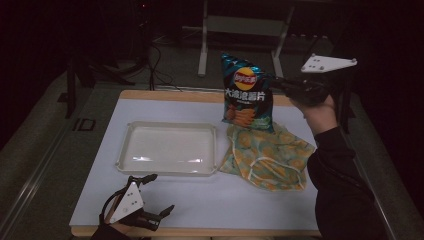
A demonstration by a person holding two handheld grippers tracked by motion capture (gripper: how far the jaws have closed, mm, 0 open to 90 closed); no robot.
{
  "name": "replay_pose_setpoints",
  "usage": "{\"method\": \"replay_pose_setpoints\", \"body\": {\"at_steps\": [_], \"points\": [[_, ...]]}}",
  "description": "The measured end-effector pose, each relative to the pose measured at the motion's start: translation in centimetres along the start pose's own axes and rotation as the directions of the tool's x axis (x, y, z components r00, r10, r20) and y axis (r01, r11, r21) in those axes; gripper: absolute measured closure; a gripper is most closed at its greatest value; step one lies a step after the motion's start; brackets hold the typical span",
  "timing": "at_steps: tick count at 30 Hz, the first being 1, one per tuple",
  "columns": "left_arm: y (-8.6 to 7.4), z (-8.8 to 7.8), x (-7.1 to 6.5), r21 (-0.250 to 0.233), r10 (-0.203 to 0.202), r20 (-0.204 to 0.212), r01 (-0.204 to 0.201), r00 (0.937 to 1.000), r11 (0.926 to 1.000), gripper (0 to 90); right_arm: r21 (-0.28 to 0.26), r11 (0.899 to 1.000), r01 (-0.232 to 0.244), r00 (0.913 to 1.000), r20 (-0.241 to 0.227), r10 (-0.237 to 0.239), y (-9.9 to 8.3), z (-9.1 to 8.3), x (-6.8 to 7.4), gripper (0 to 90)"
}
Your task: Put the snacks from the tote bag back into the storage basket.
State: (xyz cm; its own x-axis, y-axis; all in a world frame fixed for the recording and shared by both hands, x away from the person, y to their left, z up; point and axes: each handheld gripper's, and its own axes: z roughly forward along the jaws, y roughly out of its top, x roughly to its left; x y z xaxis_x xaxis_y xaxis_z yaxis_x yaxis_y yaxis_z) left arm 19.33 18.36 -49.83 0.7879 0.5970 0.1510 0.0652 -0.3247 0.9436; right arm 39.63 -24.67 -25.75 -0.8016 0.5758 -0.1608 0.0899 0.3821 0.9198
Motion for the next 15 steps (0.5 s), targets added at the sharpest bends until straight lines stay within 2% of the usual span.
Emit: {"method": "replay_pose_setpoints", "body": {"at_steps": [8, 14, 15], "points": [[0.0, -0.2, -0.1, -0.006, 0.000, -0.001, 0.000, 1.0000, 1.0000, 1.4, -0.025, 0.999, 0.026, 0.9957, -0.088, -0.028, 1.2, 3.5, 2.5, 90.0], [0.0, -0.4, -0.2, -0.008, 0.003, 0.005, -0.003, 1.0000, 1.0000, 1.4, -0.046, 0.998, 0.032, 0.9852, -0.167, -0.039, 1.5, 6.7, 4.8, 90.0], [0.0, -0.4, -0.2, -0.008, 0.005, 0.006, -0.005, 1.0000, 1.0000, 1.4, -0.046, 0.998, 0.033, 0.9795, -0.197, -0.042, 1.6, 8.0, 5.6, 90.0]]}}
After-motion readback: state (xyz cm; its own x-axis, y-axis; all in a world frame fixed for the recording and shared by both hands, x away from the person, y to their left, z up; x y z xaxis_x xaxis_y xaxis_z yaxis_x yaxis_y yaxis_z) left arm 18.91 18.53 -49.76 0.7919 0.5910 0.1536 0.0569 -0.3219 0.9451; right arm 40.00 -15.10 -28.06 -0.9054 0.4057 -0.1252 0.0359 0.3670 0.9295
